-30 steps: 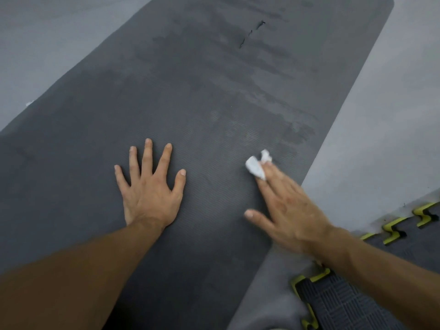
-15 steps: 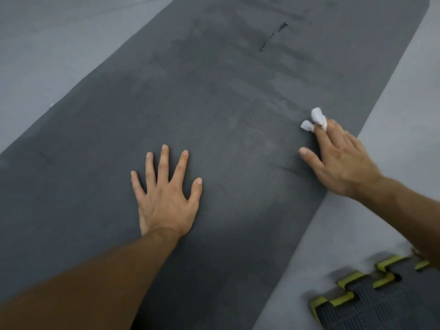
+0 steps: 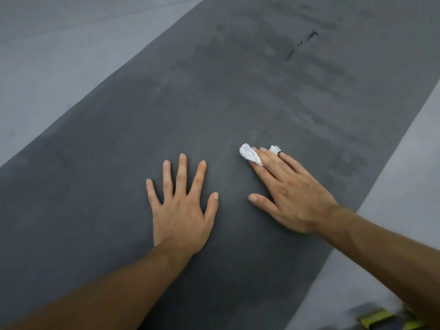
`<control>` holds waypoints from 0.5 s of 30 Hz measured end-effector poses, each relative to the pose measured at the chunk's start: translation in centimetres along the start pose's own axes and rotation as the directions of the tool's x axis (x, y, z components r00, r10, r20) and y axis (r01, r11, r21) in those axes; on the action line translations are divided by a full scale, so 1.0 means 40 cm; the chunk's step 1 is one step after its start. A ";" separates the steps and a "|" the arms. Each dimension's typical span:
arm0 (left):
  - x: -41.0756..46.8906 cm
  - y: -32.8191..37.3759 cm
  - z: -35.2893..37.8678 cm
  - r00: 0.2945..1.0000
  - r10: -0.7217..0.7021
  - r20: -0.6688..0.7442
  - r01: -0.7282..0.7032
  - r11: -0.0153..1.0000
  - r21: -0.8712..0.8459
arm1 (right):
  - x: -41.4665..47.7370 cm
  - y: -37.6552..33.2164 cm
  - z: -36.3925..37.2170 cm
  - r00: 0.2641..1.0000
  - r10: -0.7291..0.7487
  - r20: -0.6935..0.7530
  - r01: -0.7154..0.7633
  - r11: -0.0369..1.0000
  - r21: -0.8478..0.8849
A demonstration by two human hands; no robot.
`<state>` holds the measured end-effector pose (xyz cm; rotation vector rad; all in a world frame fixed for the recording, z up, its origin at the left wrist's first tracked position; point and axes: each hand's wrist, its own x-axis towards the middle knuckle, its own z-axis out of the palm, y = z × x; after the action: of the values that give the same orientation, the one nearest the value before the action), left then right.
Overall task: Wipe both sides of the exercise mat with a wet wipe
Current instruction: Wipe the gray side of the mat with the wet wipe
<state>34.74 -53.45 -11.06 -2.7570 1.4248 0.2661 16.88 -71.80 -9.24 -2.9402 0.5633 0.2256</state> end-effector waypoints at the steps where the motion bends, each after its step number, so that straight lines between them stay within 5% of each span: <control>1: 0.001 -0.004 0.000 1.000 0.007 0.008 -0.007 1.000 0.005 | 0.014 0.021 -0.001 1.000 0.002 0.002 -0.002 1.000 -0.026; 9: 0.091 -0.091 -0.036 0.972 0.226 0.060 -0.227 0.974 -0.004 | 0.174 0.164 -0.039 0.926 0.374 -0.043 -0.362 0.915 0.176; 15: 0.250 -0.157 -0.071 0.984 0.181 0.008 -0.180 0.982 -0.054 | 0.238 0.036 -0.052 0.993 0.117 0.011 -0.117 0.978 0.175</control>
<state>45.92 -58.15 -10.23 -2.6628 1.6909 0.3309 25.32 -76.83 -9.01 -2.7404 0.7185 0.1798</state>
